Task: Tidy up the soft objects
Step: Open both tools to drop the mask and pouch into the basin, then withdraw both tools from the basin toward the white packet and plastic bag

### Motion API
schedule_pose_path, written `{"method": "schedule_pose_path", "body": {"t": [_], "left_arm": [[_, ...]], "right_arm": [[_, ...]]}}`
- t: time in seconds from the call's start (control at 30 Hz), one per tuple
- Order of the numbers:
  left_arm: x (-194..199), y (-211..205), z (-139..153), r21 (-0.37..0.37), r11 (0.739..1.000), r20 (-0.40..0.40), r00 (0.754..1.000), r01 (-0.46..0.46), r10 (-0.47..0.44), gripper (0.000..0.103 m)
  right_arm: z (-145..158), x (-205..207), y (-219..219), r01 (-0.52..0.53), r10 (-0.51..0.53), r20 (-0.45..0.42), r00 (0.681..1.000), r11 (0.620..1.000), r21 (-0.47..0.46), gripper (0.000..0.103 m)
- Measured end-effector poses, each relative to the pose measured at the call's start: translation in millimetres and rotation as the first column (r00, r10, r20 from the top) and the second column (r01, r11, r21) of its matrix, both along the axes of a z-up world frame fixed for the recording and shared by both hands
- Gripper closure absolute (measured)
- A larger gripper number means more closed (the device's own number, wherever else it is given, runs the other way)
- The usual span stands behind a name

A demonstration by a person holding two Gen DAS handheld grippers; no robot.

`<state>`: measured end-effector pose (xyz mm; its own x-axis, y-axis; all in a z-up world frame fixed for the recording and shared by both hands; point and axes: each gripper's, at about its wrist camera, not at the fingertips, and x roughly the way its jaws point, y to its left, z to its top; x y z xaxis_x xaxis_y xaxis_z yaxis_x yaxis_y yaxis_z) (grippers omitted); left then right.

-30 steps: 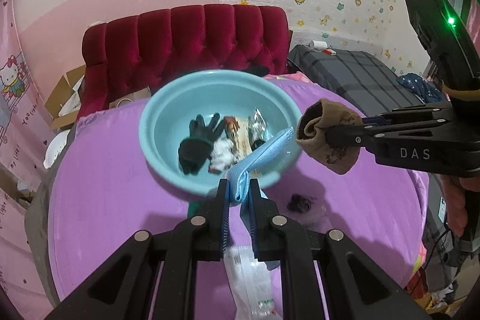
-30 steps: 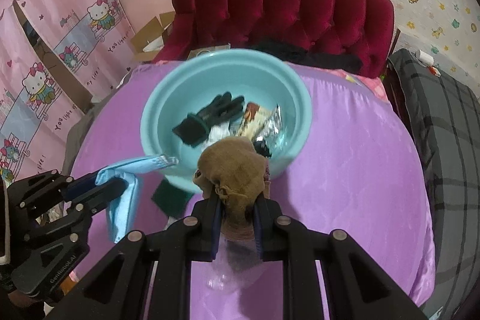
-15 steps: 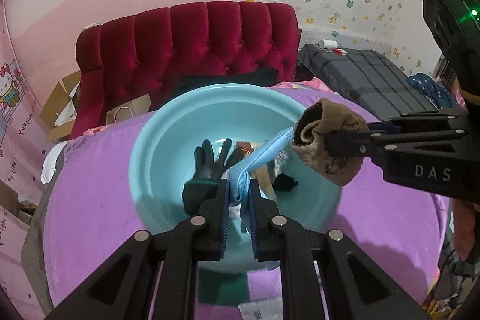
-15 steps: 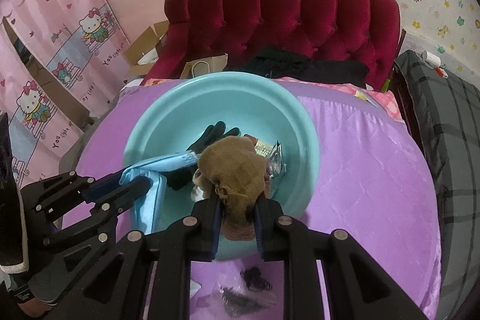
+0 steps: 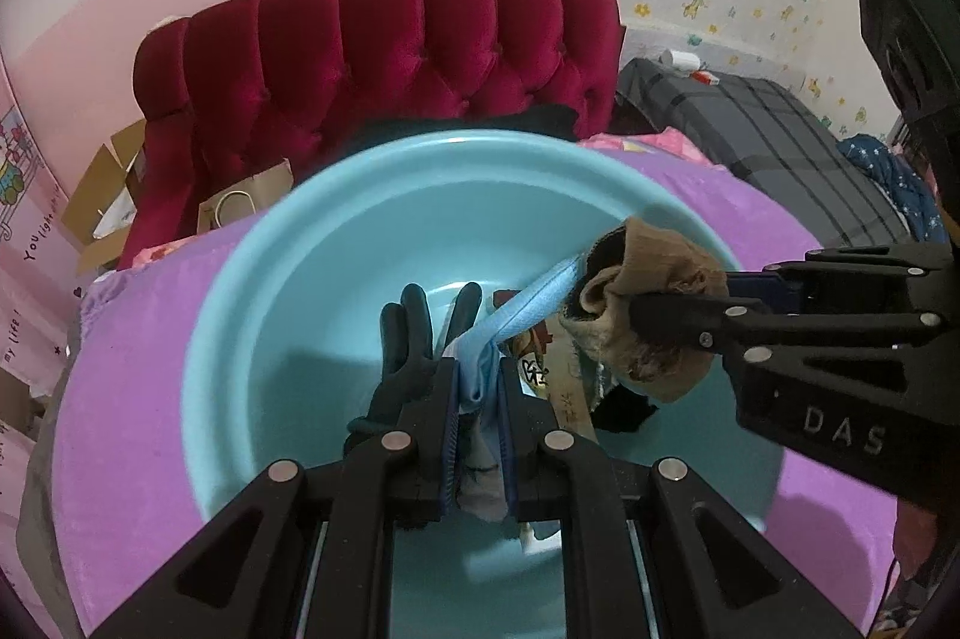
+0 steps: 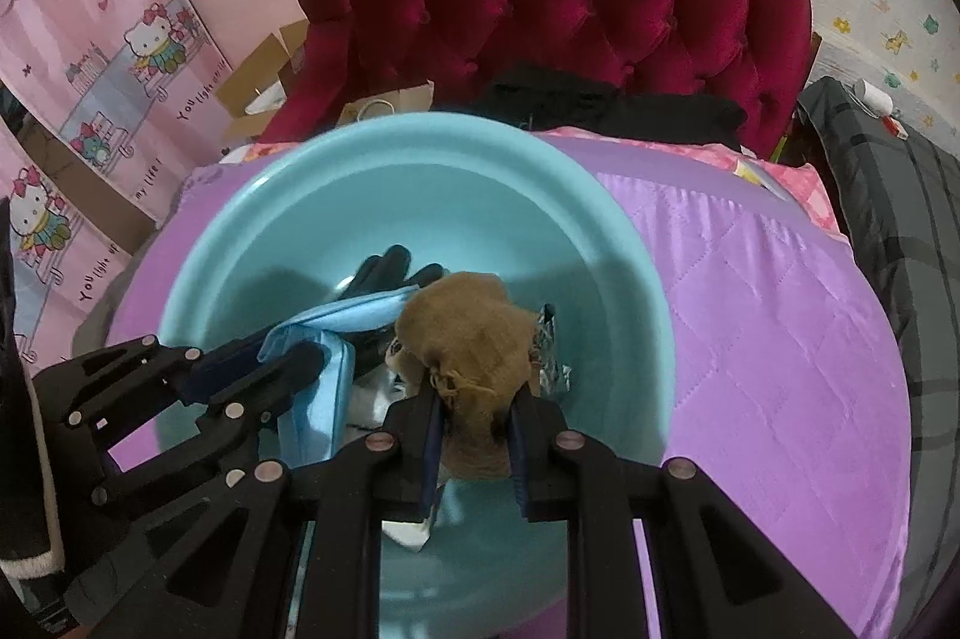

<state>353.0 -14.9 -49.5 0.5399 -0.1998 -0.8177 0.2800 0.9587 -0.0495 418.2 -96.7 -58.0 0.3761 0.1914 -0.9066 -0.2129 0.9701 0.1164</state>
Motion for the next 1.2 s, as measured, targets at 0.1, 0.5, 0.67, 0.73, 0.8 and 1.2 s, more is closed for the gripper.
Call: {"method": "schedule_pose_path", "body": {"t": [0.1, 0.5, 0.67, 0.73, 0.8, 1.2], "left_arm": [[4.9, -5.0, -4.0, 0.022, 1.000, 0.002, 1.000, 0.007, -0.007, 0.090], [-2.1, -2.8, 2.6, 0.054, 0.998, 0.046, 0.998, -0.034, 0.031, 0.011], [-11.6, 4.0, 5.7, 0.078, 0.995, 0.069, 0.996, -0.056, 0.051, 0.000], [-20.3, 7.1, 10.2, 0.077, 0.995, 0.080, 0.996, -0.056, 0.050, 0.000], [-28.7, 10.3, 13.6, 0.073, 0.996, 0.081, 0.995, -0.058, 0.052, 0.000], [-78.6, 21.7, 37.7, 0.055, 0.997, 0.113, 0.992, -0.061, 0.055, 0.000]], "right_arm": [[-6.4, 4.8, -1.7, 0.007, -0.006, -0.022, 1.000, 1.000, 0.014, 0.082], [6.3, 1.9, -2.1, 0.025, -0.025, 0.015, 1.000, 1.000, 0.007, 0.025], [14.3, -9.8, 0.0, 0.020, -0.019, 0.032, 0.999, 0.999, -0.027, 0.000], [17.4, -17.4, 0.7, 0.014, -0.012, 0.039, 0.999, 0.999, -0.041, 0.000], [21.0, -27.0, 1.4, 0.010, -0.008, 0.046, 0.999, 0.999, -0.051, 0.000], [47.1, -89.0, 0.6, 0.043, -0.040, 0.084, 0.996, 0.998, -0.040, 0.000]]}}
